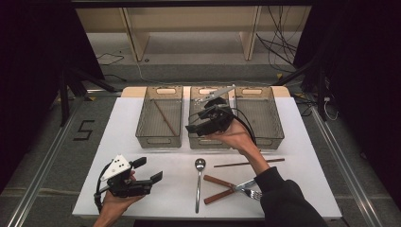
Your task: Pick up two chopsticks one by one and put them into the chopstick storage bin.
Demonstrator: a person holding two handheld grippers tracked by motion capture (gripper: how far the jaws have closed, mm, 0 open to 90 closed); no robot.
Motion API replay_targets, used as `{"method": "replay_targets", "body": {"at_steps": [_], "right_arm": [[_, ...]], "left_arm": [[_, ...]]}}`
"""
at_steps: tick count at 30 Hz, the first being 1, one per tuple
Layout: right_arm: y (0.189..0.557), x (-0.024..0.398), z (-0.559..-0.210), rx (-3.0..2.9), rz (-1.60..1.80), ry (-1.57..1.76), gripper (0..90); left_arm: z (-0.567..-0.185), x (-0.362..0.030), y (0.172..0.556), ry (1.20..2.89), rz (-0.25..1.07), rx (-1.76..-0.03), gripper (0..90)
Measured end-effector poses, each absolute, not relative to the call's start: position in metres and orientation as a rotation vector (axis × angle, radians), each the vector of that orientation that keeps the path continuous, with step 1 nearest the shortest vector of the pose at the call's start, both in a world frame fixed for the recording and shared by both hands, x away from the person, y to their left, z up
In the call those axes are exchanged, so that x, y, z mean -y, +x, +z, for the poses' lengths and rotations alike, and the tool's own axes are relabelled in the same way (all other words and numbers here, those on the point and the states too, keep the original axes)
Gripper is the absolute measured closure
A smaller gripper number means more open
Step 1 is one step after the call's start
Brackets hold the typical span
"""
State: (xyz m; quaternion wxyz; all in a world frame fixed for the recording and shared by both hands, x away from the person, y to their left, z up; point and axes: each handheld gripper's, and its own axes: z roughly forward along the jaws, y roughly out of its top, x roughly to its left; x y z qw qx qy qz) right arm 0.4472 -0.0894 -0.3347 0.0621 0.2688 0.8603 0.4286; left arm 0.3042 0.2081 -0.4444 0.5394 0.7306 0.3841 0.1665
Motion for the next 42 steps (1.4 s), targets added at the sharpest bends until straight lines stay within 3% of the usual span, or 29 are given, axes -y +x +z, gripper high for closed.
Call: {"method": "replay_targets", "body": {"at_steps": [21, 42], "right_arm": [[0.420, 0.146, -0.339, -2.652, 1.153, 0.755, 28.8], [0.414, 0.182, -0.373, -2.762, 0.867, 0.709, 32.1]], "left_arm": [[-0.445, -0.207, 0.305, 1.739, 0.396, -0.915, 15.6], [-0.445, -0.207, 0.305, 1.741, 0.397, -0.915, 15.7]]}}
